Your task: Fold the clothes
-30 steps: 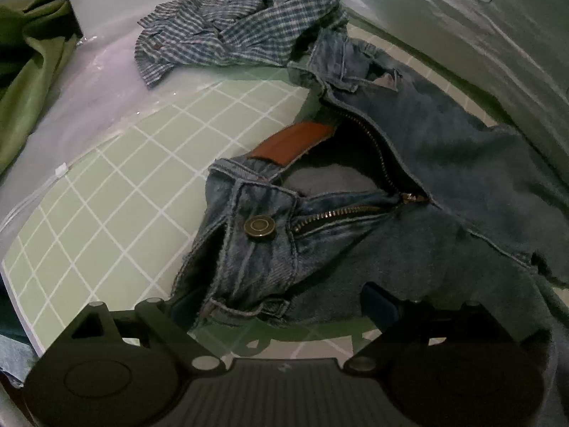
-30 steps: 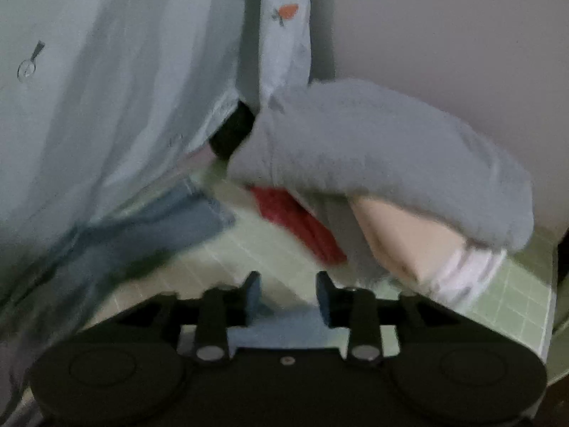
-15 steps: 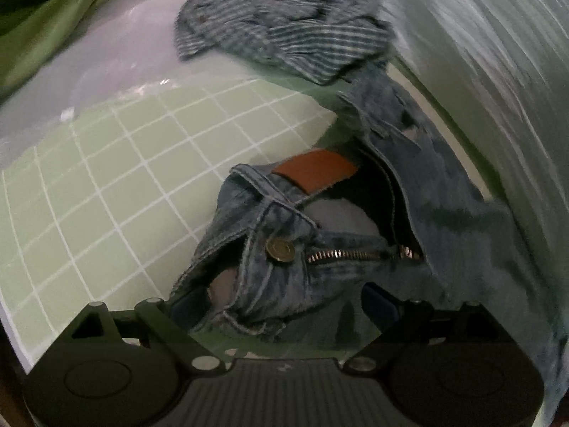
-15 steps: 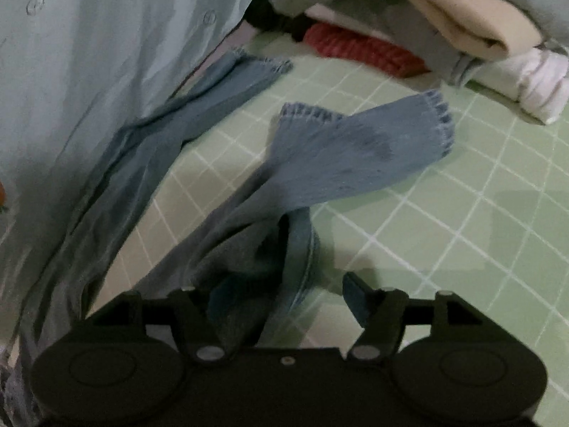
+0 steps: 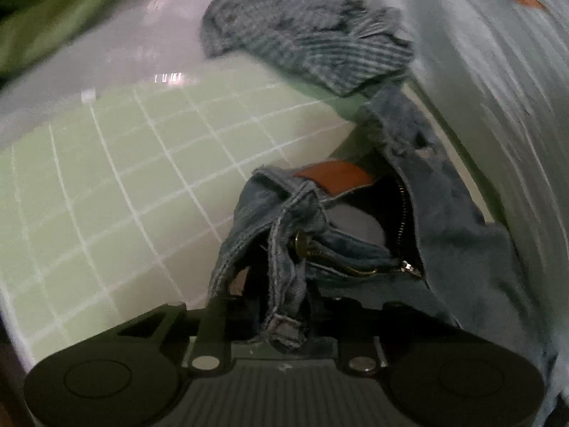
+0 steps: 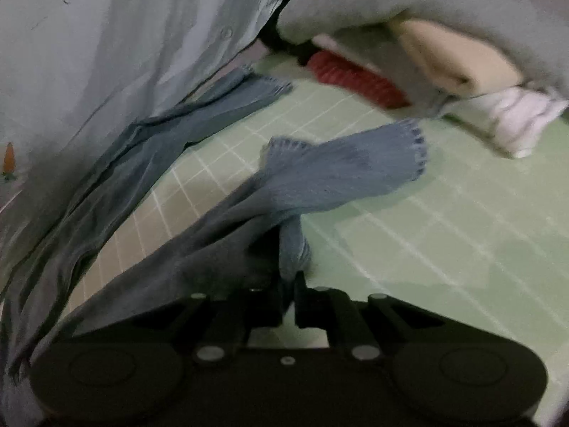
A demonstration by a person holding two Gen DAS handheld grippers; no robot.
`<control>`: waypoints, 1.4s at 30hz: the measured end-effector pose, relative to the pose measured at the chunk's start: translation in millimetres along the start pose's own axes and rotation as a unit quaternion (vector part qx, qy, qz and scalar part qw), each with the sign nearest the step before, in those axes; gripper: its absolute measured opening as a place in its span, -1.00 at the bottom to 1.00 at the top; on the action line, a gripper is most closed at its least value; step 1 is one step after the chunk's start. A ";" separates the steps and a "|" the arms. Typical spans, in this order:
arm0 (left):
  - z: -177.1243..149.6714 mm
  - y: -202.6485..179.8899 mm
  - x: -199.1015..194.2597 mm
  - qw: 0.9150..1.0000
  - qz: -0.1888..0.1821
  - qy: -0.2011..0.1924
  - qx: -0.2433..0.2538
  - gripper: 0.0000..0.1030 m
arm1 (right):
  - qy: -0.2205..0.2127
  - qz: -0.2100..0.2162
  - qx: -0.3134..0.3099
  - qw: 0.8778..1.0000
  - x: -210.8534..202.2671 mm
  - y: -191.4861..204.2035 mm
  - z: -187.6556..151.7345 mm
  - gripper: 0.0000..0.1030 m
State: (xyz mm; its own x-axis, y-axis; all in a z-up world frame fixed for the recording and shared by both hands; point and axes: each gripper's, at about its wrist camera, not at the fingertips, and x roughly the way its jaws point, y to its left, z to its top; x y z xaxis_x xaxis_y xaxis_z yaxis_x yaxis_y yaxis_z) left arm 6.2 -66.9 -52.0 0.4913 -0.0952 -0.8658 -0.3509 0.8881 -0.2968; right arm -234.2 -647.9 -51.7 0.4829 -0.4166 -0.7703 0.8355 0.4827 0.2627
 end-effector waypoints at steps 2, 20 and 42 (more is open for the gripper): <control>4.6 -3.0 -18.3 0.999 0.015 -0.025 0.030 -0.54 | -0.005 -0.004 -0.011 1.000 -20.9 -8.8 -4.5 -0.90; 97.1 -148.4 8.5 0.989 -0.045 -0.102 0.100 0.54 | -0.070 0.092 0.038 0.993 47.2 84.7 164.6 -0.08; 29.8 -43.7 20.9 0.994 -0.081 -0.026 -0.069 -0.62 | 0.061 0.036 0.018 0.997 77.3 71.3 51.0 0.17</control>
